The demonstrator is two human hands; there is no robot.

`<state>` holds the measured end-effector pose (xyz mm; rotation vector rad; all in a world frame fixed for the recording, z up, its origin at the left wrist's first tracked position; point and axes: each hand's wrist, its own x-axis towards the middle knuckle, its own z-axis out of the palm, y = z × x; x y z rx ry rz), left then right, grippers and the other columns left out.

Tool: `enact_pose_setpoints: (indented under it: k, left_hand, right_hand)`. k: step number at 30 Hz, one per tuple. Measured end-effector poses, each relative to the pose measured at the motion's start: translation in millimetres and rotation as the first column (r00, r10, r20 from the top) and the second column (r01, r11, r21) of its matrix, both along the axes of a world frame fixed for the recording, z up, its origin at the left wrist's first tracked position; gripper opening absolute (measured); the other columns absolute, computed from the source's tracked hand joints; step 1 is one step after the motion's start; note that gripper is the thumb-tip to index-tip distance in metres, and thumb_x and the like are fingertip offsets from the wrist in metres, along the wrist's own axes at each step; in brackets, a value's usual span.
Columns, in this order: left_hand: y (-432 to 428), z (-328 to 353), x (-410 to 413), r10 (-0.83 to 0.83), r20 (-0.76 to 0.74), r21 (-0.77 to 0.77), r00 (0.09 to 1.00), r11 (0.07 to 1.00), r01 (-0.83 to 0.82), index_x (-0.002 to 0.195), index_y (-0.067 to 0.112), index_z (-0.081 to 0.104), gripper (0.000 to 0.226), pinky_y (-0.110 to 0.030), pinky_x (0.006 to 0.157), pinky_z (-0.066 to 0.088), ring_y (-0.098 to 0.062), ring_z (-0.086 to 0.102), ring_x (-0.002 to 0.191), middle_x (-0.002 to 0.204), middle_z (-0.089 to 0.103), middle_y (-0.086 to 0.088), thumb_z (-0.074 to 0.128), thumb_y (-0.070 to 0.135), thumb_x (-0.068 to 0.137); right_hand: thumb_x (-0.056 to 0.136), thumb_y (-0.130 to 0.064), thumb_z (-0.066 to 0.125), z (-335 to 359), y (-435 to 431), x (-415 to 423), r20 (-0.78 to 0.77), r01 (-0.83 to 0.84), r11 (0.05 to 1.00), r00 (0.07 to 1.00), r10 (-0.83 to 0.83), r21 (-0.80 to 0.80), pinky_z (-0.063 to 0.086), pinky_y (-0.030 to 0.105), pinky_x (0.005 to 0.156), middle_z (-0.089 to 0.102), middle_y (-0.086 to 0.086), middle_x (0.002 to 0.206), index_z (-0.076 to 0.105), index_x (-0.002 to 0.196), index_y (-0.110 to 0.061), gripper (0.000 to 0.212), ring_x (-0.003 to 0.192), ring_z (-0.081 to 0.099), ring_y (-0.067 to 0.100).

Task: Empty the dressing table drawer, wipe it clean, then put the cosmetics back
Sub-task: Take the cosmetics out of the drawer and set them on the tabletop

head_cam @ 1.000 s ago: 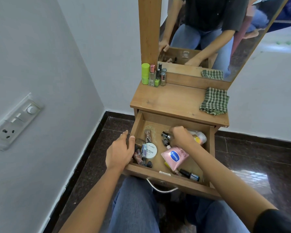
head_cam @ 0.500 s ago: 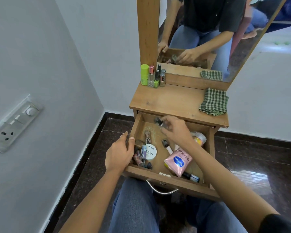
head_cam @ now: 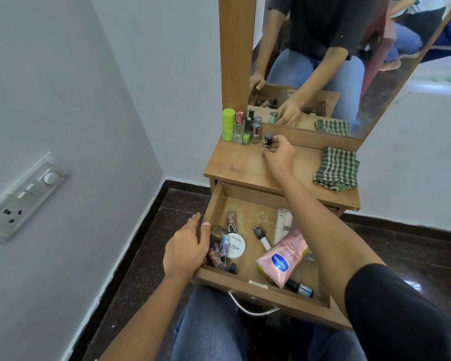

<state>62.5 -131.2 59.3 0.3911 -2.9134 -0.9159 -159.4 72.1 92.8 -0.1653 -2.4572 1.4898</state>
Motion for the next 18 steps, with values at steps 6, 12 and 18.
enact_pose_setpoints:
  k: [6, 12, 18]
  left_hand:
    - [0, -1, -1, 0.004, 0.003, -0.010, 1.000, 1.000, -0.004, 0.143, 0.024, 0.045, 0.052, -0.037, 0.088, 0.048, -0.023, 0.062, 0.112, 0.128, 0.063, -0.002, 0.034, 0.049, 0.099]
    - [0, -2, -1, 0.012, 0.005, -0.009, 1.000, 1.000, -0.012, 0.143, 0.025, 0.044, 0.052, -0.038, 0.089, 0.048, -0.022, 0.061, 0.113, 0.127, 0.063, -0.002, 0.033, 0.050, 0.099]
    - [-1, -3, -2, 0.013, 0.008, -0.015, 1.000, 1.000, -0.012, 0.143, 0.024, 0.044, 0.052, -0.038, 0.089, 0.048, -0.022, 0.062, 0.111, 0.126, 0.064, -0.002, 0.033, 0.050, 0.099]
  right_hand:
    - [0.080, -0.005, 0.070, -8, -5, -15, -0.012, 0.059, 0.997, 0.998, -0.059, -0.048, 0.044, 0.015, 0.065, 0.058, -0.005, 0.082, 0.057, 0.097, -0.013, 0.024, 0.071, 0.052, 0.005]
    - [0.078, -0.007, 0.074, -9, -6, -26, 0.019, 0.106, 0.989, 0.994, -0.105, -0.101, 0.048, 0.020, 0.066, 0.061, -0.002, 0.081, 0.058, 0.094, -0.011, 0.023, 0.073, 0.056, 0.010]
    - [0.075, -0.014, 0.078, -9, -7, -32, 0.045, 0.143, 0.988, 0.989, -0.140, -0.058, 0.048, 0.026, 0.068, 0.063, -0.004, 0.083, 0.058, 0.085, -0.018, 0.023, 0.076, 0.057, 0.011]
